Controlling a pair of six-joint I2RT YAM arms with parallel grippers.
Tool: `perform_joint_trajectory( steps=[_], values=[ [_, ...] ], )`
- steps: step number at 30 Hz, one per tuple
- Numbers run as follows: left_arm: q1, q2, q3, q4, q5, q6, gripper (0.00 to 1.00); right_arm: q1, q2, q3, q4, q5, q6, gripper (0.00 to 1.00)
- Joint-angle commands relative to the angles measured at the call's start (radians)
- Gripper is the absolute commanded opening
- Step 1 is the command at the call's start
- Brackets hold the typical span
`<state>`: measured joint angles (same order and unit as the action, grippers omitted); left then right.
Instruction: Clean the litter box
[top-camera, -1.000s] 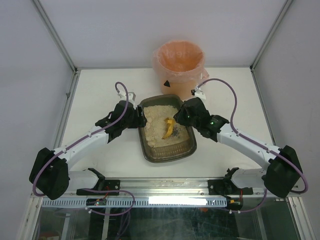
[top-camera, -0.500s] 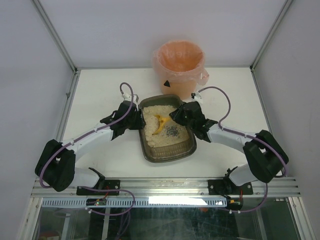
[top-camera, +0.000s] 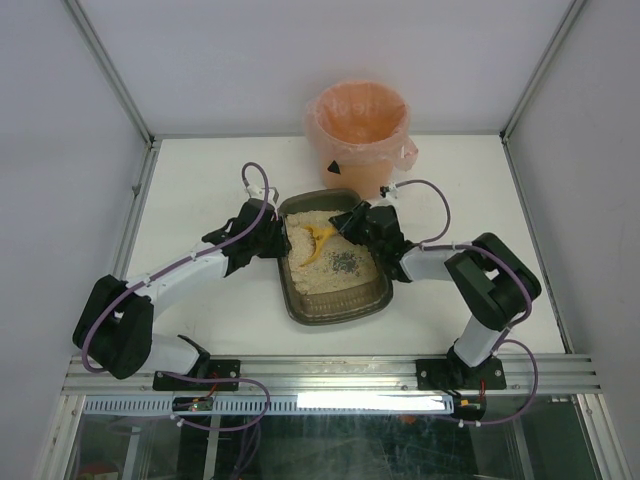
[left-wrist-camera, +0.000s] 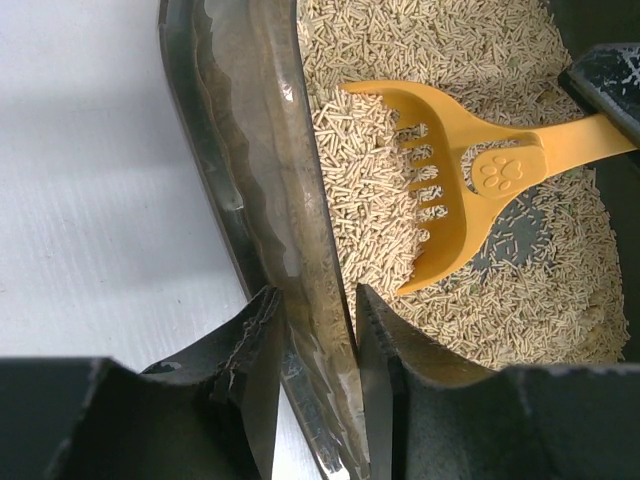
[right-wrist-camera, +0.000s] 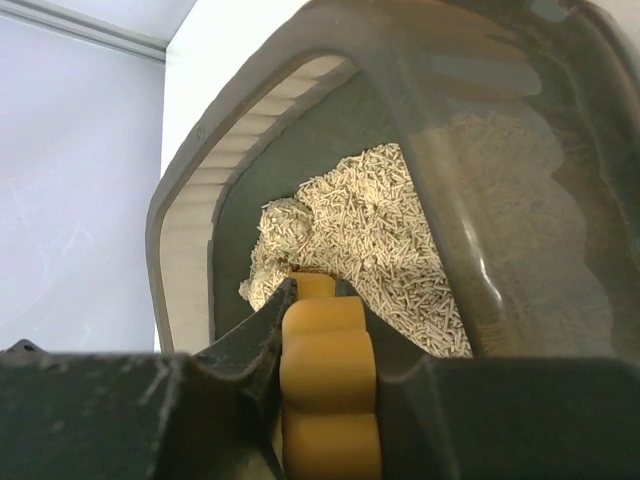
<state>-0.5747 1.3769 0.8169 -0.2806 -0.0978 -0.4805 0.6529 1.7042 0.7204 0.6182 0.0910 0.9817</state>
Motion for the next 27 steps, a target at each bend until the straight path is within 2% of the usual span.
perform_joint_trajectory(
  steps=[1,7,19,22,27],
  values=[
    [-0.002,0.040,0.013,0.075,0.024,0.010,0.33,0.046,0.031,-0.056,0.011,-0.182,-0.017,0.00],
    [-0.001,0.045,0.026,0.065,0.017,0.008,0.37,0.033,0.023,-0.063,0.131,-0.254,0.000,0.00],
    [0.000,0.037,0.042,0.053,0.008,0.010,0.39,0.034,0.049,-0.044,0.114,-0.278,0.025,0.05],
    [0.001,0.032,0.043,0.048,0.005,0.011,0.39,0.035,0.041,-0.059,0.128,-0.275,0.054,0.00],
    [0.000,0.016,0.050,0.039,-0.002,0.013,0.41,0.032,-0.025,-0.104,0.109,-0.216,0.139,0.00]
  ],
)
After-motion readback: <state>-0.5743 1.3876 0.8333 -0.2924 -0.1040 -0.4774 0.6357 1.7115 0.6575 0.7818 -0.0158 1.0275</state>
